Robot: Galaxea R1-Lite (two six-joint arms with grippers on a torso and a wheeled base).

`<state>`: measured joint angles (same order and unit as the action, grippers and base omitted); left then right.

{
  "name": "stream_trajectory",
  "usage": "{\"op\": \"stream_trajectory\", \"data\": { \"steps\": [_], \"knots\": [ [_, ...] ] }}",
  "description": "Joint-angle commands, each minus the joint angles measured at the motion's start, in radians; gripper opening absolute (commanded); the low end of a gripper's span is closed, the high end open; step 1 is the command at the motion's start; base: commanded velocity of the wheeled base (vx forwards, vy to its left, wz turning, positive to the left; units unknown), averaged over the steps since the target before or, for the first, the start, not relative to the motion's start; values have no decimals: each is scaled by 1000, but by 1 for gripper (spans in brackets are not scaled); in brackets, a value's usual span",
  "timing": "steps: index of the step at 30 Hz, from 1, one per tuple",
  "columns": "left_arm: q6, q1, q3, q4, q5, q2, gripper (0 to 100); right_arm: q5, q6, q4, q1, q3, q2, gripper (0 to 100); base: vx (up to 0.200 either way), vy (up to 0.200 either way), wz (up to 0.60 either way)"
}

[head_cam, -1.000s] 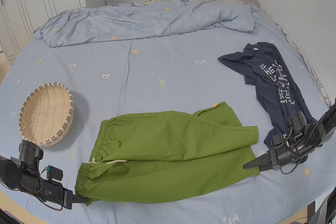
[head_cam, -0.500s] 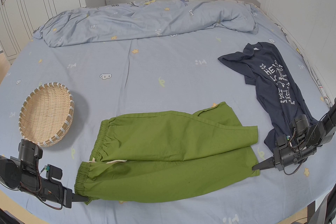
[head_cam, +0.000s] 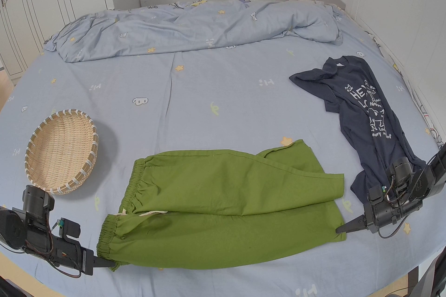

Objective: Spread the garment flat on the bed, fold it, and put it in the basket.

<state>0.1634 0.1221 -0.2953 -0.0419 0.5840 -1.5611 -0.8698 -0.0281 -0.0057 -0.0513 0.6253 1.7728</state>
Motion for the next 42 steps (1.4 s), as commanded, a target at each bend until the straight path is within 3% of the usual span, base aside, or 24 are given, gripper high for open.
{"op": "stream_trajectory", "data": {
  "steps": [1,8,10,12,19,23,42],
  "knots": [
    [10,40,5,4,5,3,0,5,-1,10,4,-50,-101,0,0,0,0],
    [48,85,8,28,5,15,0,11,4,107,-10,-67,-177,0,0,0,0],
    [50,91,22,53,7,44,0,81,8,104,-24,-108,-185,0,0,0,0],
    [53,90,30,77,5,84,0,100,13,98,-24,-133,-194,0,0,0,0],
    [99,80,31,169,5,122,0,106,13,30,-13,-254,-234,0,0,0,0],
    [102,79,31,171,5,102,0,109,13,-34,-15,-300,-231,0,0,0,0],
    [110,54,41,143,0,-19,0,109,14,-89,-13,-380,-199,0,0,0,0]
  ]
}}
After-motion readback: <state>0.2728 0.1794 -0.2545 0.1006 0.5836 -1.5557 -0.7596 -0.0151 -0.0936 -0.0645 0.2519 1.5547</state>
